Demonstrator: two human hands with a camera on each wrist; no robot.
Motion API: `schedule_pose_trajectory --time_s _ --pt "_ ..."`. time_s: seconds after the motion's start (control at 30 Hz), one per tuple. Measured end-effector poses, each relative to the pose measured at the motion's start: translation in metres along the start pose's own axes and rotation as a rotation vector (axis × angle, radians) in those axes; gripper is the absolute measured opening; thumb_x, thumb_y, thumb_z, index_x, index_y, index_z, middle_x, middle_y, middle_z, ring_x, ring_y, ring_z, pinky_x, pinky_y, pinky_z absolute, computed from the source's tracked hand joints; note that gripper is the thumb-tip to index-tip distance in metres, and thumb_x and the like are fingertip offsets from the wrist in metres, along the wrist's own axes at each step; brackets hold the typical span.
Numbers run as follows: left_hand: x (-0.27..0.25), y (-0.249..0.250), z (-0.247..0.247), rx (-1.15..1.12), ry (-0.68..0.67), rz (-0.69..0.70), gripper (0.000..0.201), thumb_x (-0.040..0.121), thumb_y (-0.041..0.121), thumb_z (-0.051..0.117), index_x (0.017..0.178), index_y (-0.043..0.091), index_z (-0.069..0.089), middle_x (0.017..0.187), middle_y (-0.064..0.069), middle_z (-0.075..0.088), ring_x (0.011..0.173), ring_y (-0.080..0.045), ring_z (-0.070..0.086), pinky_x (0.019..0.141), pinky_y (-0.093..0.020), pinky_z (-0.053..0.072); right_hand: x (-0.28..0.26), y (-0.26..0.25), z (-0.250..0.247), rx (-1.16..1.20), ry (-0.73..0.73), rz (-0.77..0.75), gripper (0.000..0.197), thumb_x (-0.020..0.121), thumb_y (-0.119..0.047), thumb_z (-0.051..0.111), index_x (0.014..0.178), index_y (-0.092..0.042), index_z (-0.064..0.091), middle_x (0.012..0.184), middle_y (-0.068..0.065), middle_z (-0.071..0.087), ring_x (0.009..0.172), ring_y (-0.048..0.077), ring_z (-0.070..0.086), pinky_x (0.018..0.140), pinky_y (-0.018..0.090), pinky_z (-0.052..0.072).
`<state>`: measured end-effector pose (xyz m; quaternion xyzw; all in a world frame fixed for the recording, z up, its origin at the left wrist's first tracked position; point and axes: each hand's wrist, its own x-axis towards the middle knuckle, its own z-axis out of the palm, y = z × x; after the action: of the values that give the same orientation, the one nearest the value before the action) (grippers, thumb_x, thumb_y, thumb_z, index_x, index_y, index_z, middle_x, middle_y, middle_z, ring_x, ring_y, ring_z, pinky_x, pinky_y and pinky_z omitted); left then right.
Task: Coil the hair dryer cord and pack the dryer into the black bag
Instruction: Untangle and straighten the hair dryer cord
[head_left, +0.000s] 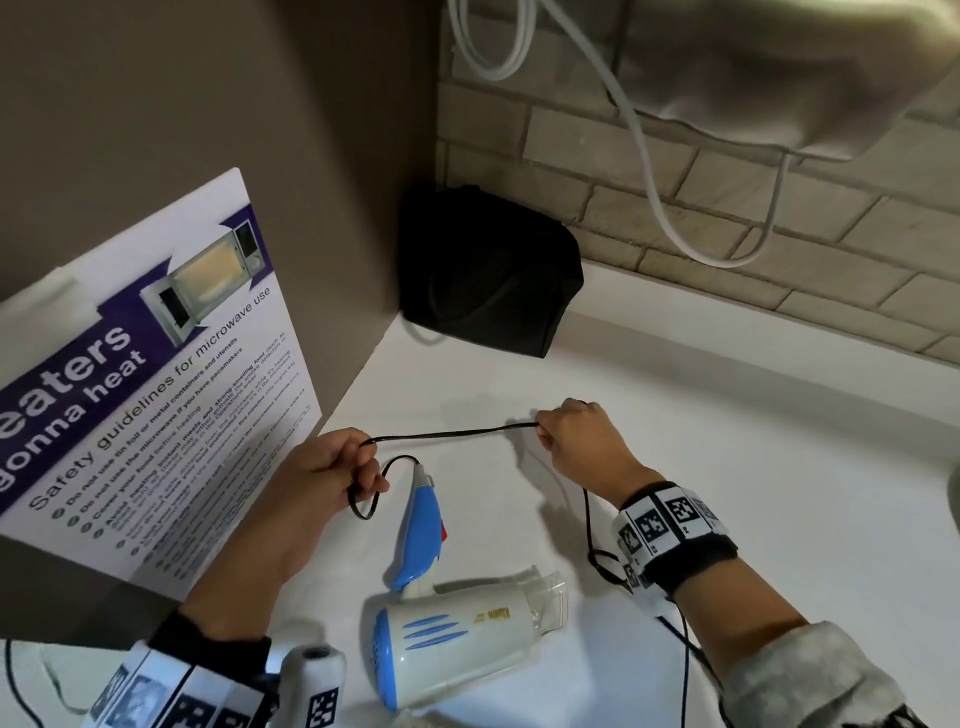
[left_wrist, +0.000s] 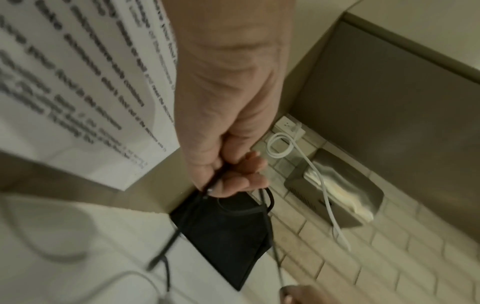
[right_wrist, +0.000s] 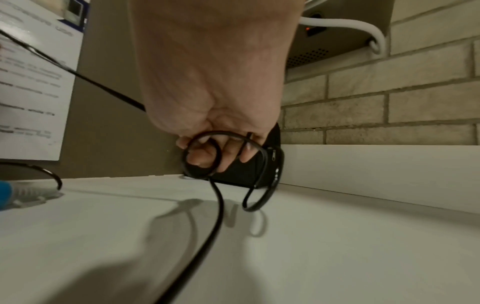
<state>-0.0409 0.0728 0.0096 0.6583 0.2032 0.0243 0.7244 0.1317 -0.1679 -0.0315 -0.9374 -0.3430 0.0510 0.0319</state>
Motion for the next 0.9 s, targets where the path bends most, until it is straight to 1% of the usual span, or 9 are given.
schedule_pose_trajectory --time_s 0.13,0.3,0.4,0.5,0.57,0.67,0.73,0.8,0.9 --pt "-0.009 -0.001 -0.004 0.055 -0.043 0.031 0.035 0.092 -0.017 0.028 0.068 0.004 0.043 0.050 0.005 0.047 0.054 -0.007 0.056 0.071 -0.029 0.048 -0.005 0.010 -0.002 -0.021 -0.001 0.032 0.014 0.085 -0.011 0.044 0.083 -0.016 0.058 0.082 0.000 0.064 0.091 0.022 0.053 0.075 0.029 0.032" --pt "-0.008 -0.001 -0.007 0.030 -0.021 0.035 0.038 0.087 -0.023 0.027 0.066 0.004 0.042 0.050 0.005 0.047 0.052 -0.007 0.055 0.062 -0.017 0.053 -0.008 0.017 0.001 -0.006 -0.011 0.112 0.016 0.088 -0.014 0.042 0.084 -0.016 0.057 0.089 0.002 0.066 0.093 0.023 0.056 0.082 0.034 0.036" --pt "-0.007 -0.006 -0.009 0.003 -0.020 -0.001 0.038 0.087 -0.024 0.027 0.067 0.004 0.043 0.050 0.005 0.047 0.051 -0.008 0.055 0.063 -0.019 0.052 -0.009 0.020 0.004 0.002 -0.012 0.147 0.017 0.090 -0.013 0.040 0.080 -0.020 0.052 0.087 0.003 0.065 0.092 0.024 0.056 0.079 0.034 0.035" --pt "-0.004 -0.011 -0.014 0.010 -0.002 -0.029 0.039 0.087 -0.024 0.027 0.067 0.004 0.044 0.051 0.005 0.049 0.051 -0.008 0.057 0.074 -0.031 0.051 -0.010 0.025 0.010 0.016 -0.035 0.177 0.025 0.094 -0.019 0.038 0.098 -0.017 0.063 0.092 0.001 0.067 0.093 0.024 0.058 0.082 0.035 0.036" --pt "-0.001 -0.019 -0.017 0.035 0.009 -0.073 0.039 0.090 -0.021 0.027 0.066 0.005 0.045 0.051 0.003 0.050 0.053 -0.010 0.060 0.075 -0.031 0.050 -0.012 0.025 0.013 -0.006 -0.051 0.195 0.030 0.096 -0.025 0.035 0.105 -0.021 0.064 0.094 -0.002 0.068 0.094 0.022 0.059 0.081 0.034 0.035" --pt "0.007 -0.033 -0.020 0.147 0.072 -0.145 0.036 0.097 -0.009 0.030 0.070 0.003 0.051 0.055 -0.005 0.054 0.059 -0.016 0.067 0.059 -0.017 0.053 -0.014 0.024 0.009 0.015 -0.044 0.220 0.021 0.091 -0.018 0.038 0.085 -0.017 0.058 0.088 0.000 0.067 0.091 0.023 0.058 0.080 0.032 0.034" --pt "0.012 -0.041 -0.019 0.243 0.085 -0.193 0.031 0.098 -0.003 0.033 0.080 0.002 0.058 0.067 -0.014 0.064 0.056 -0.012 0.068 0.059 -0.020 0.051 -0.017 0.023 -0.001 0.022 -0.065 0.234 0.018 0.084 -0.010 0.042 0.081 -0.017 0.058 0.085 0.002 0.067 0.090 0.024 0.058 0.081 0.033 0.035" --pt "0.015 -0.046 -0.014 0.458 0.088 -0.173 0.028 0.092 -0.008 0.038 0.101 0.001 0.063 0.084 -0.015 0.069 0.068 -0.018 0.068 0.066 -0.028 0.049 -0.021 0.020 -0.015 0.052 -0.083 0.238 0.021 0.080 -0.006 0.043 0.077 -0.019 0.059 0.083 0.000 0.068 0.087 0.024 0.059 0.082 0.033 0.039" --pt "0.015 -0.044 0.004 1.129 0.102 0.107 0.051 0.084 -0.006 0.043 0.130 0.015 0.053 0.118 -0.008 0.064 0.102 -0.026 0.062 0.086 -0.039 0.050 -0.031 0.011 -0.039 0.129 -0.051 0.210 0.026 0.082 -0.005 0.046 0.073 -0.025 0.060 0.078 -0.005 0.069 0.079 0.021 0.063 0.080 0.032 0.047"
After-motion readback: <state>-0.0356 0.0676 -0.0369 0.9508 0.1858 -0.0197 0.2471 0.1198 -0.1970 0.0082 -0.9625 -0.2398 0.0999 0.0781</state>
